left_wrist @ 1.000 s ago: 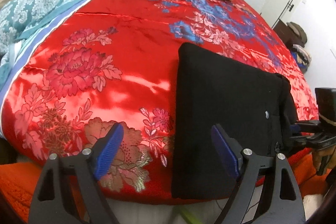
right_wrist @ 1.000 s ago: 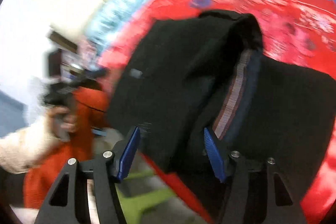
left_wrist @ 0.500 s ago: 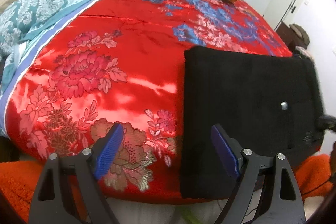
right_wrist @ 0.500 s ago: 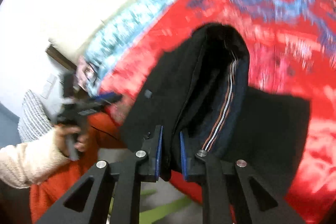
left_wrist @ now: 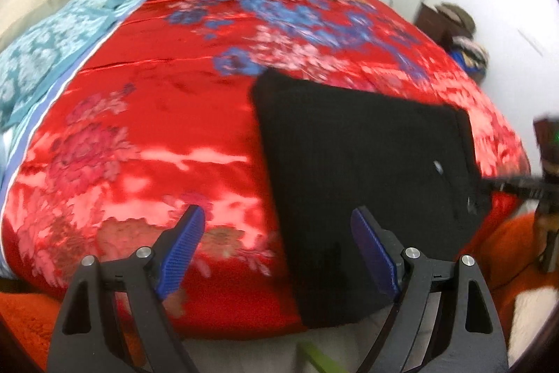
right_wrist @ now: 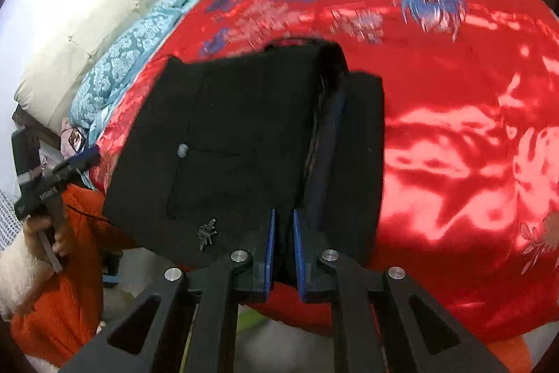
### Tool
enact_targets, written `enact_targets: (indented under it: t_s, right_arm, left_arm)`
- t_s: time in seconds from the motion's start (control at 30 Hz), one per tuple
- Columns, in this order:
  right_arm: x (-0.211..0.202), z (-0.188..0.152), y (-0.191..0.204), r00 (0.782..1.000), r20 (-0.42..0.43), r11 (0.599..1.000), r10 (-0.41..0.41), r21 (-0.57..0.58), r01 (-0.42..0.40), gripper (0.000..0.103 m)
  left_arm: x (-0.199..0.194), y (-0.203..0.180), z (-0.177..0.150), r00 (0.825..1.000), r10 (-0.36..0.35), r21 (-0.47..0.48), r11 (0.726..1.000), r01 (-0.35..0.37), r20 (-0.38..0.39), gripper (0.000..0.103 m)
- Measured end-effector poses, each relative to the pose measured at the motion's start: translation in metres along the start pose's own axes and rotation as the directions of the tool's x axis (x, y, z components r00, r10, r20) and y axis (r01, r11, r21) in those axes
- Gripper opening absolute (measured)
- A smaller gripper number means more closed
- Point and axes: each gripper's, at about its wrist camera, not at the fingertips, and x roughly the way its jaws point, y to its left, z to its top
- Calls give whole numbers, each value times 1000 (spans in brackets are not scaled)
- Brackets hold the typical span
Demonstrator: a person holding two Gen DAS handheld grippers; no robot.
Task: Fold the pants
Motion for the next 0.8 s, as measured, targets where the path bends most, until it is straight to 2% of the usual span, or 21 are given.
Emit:
enact_targets:
  t_s: [0.07,0.17,0.23,0.3,0.4,0.47,0.5,0.53,0.57,0.6,0.67,0.73,0.8]
  right_arm:
    - [-8,5,6,1000,9,1000,7,-11,-7,17]
    - [-26,16,22,997,38,995,-73,-60,75,34]
    - [-48,28,38,989,110,989,-95,-101,107,36]
    - [-56,48,62,985,153,982,-74,-161,99,41]
    - [-39,70,96,983,176,961,-53,-257,98,42]
    - [-4,84,101,981,160,945,-113,-288,156,42]
    - [17,87,94,973,133,929,-191,-294,223,41]
    - [42,90,77,960,69,920,-272,-272,281,41]
    - [56,89,63,956,24,929,-292,-230,289,48]
    - [58,88,50,963,21,950,-268,-163,267,53]
    - [43,88,45,971,64,968,-230,-89,235,53]
    - [19,82,61,959,125,957,-253,-110,267,53]
    - [-12,62,86,957,183,952,-226,-166,257,53]
  left_arm:
    - [8,-13,-3,1000,-10,50,999,12,-26,87]
    - [21,-33,-11,998,19,141,990,-11,-58,87]
    - [25,-46,-14,998,14,175,985,-3,-61,87]
    - [26,-54,-16,998,4,194,981,8,-62,89]
    - [28,-61,-17,998,32,225,974,-19,-53,92]
    - [29,-62,-18,997,46,226,974,-32,-57,93]
    - [29,-63,-19,997,47,222,974,-33,-60,94]
    - [29,-62,-19,997,40,210,977,-25,-68,95]
    - [29,-61,-18,996,34,194,981,-19,-77,95]
    - [29,-60,-18,996,35,185,982,-20,-81,95]
    - [24,-58,-17,996,29,158,987,-15,-86,95]
    - [17,-58,-16,997,20,138,990,-9,-79,95]
    - [13,-57,-15,997,22,128,992,-13,-68,95]
